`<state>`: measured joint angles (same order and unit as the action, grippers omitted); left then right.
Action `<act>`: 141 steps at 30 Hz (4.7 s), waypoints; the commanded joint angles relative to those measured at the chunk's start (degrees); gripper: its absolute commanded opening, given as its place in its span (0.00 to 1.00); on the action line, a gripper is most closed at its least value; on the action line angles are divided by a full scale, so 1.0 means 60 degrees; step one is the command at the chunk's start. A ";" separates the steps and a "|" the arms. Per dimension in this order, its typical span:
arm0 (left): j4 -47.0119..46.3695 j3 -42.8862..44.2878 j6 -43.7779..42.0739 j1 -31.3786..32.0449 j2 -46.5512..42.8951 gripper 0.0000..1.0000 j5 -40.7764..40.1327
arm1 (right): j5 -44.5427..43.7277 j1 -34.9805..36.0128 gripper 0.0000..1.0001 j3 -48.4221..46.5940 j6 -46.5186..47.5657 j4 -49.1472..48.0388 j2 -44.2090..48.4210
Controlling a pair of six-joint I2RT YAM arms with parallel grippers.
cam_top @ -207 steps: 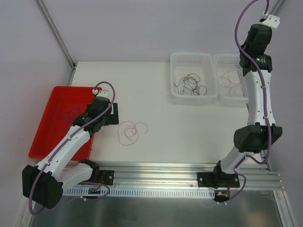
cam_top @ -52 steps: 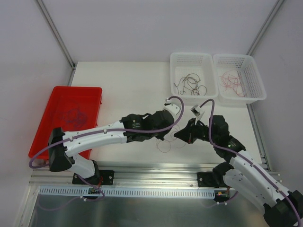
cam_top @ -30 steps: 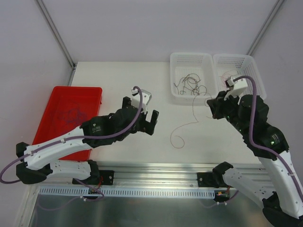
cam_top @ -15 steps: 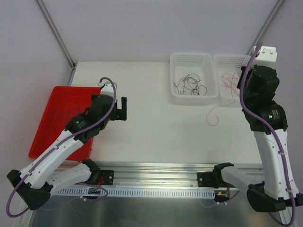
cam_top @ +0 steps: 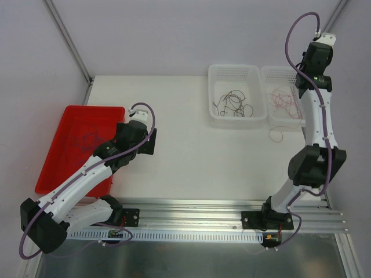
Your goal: Untangle the cables
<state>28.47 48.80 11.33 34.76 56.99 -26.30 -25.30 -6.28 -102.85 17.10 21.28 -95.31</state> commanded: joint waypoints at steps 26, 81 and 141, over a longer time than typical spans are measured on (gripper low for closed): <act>-0.0350 -0.0105 -0.0292 -0.0096 -0.0006 0.99 -0.0362 | 0.2927 -0.1398 0.63 0.5726 -0.4767 0.0160 0.1866; -0.0350 -0.0105 -0.0424 -0.0110 0.0550 0.99 -0.0128 | 0.4275 -0.2307 0.36 0.6563 -0.0477 -0.3502 0.0005; -0.0336 -0.0135 -0.0497 -0.0110 0.0653 0.99 0.0195 | 0.4656 -0.3757 0.48 0.8557 -1.4276 -0.6417 -0.0331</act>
<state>27.24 48.05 9.45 34.76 60.77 -25.63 1.37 -29.23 -48.86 -66.70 -13.91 -96.20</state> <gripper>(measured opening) 0.992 0.480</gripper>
